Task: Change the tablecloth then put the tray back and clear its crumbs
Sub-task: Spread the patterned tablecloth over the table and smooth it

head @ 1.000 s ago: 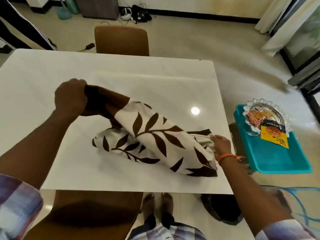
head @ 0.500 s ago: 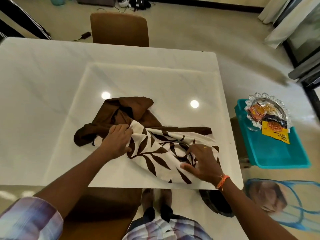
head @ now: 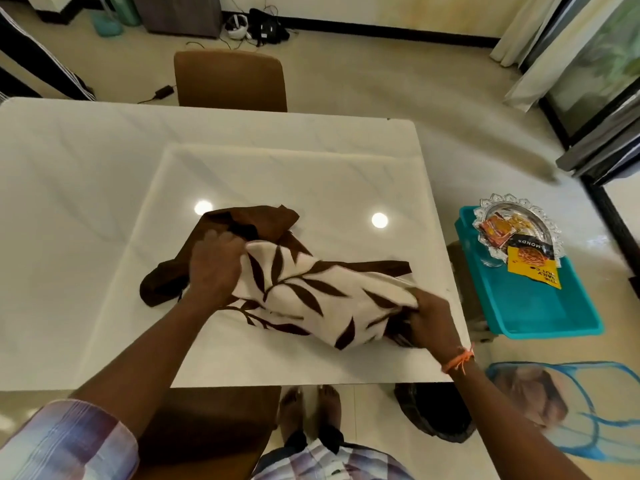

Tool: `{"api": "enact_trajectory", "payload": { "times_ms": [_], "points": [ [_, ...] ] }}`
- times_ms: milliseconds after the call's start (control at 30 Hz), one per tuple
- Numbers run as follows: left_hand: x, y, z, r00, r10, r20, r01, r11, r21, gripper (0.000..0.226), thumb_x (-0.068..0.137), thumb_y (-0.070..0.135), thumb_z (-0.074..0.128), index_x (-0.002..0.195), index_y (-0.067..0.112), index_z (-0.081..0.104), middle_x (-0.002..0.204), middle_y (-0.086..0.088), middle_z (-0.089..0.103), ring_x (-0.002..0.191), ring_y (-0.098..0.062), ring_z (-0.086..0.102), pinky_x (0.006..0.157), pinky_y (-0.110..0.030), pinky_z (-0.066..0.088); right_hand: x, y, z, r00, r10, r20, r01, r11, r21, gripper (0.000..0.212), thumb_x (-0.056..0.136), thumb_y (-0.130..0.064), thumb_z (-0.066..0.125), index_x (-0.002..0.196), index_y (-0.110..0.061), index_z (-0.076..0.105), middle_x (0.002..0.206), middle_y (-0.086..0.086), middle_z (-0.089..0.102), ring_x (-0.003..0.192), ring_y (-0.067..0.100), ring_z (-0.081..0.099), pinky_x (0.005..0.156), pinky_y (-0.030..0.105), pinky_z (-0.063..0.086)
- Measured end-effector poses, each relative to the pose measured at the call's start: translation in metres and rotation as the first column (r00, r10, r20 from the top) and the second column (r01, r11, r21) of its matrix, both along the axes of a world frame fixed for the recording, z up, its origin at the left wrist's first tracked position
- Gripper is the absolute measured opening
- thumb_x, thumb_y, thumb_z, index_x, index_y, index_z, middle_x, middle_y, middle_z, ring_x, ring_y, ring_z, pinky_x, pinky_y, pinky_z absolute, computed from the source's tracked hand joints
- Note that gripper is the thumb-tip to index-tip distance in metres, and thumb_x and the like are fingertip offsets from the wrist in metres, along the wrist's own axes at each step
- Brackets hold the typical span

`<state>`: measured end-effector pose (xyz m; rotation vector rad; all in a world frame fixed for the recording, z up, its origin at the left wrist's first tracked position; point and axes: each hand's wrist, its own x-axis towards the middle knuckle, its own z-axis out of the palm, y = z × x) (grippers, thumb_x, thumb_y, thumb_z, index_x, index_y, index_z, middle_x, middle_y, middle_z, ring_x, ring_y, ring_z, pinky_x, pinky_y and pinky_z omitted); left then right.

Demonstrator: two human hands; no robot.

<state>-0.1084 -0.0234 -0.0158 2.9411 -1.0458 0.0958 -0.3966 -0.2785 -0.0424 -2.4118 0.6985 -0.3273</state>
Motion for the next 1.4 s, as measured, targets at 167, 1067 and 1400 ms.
{"api": "enact_trajectory", "payload": {
  "times_ms": [167,1067,1400],
  "points": [
    [0.011,-0.033,0.067,0.926,0.314,-0.209,-0.377,0.802,-0.464,0.025,0.096,0.011,0.042,0.110,0.009,0.063,0.103,-0.014,0.065,0.092,-0.035,0.063,0.074,-0.040,0.049,0.039,-0.042,0.049,0.956,-0.293,-0.019,0.286,0.943,-0.171,0.025,0.078,-0.005,0.056,0.095,-0.012,0.073,0.088,0.009,0.068,0.082,0.028,0.063,0.077,0.044,0.053],
    [0.143,-0.102,0.202,0.977,0.213,0.000,-0.173,0.793,-0.585,0.040,0.096,0.004,0.046,0.135,0.004,0.039,0.143,-0.023,0.038,0.124,-0.037,0.048,0.097,-0.042,0.044,0.217,-0.119,0.222,0.903,-0.351,0.248,0.399,0.899,-0.181,0.031,0.087,-0.013,0.056,0.116,-0.004,0.063,0.121,0.019,0.062,0.116,0.032,0.055,0.094,0.030,0.041],
    [0.020,-0.046,-0.116,0.826,0.078,-0.559,0.058,0.973,0.221,0.096,0.088,0.067,0.037,0.155,0.016,-0.007,0.159,-0.018,-0.021,0.148,-0.038,-0.010,0.116,-0.062,0.005,0.150,-0.040,-0.053,0.737,-0.072,-0.672,0.029,0.997,-0.075,0.067,0.094,-0.048,0.031,0.148,-0.009,0.032,0.151,0.024,0.031,0.139,0.042,0.030,0.107,0.059,0.033]
  ]
}}
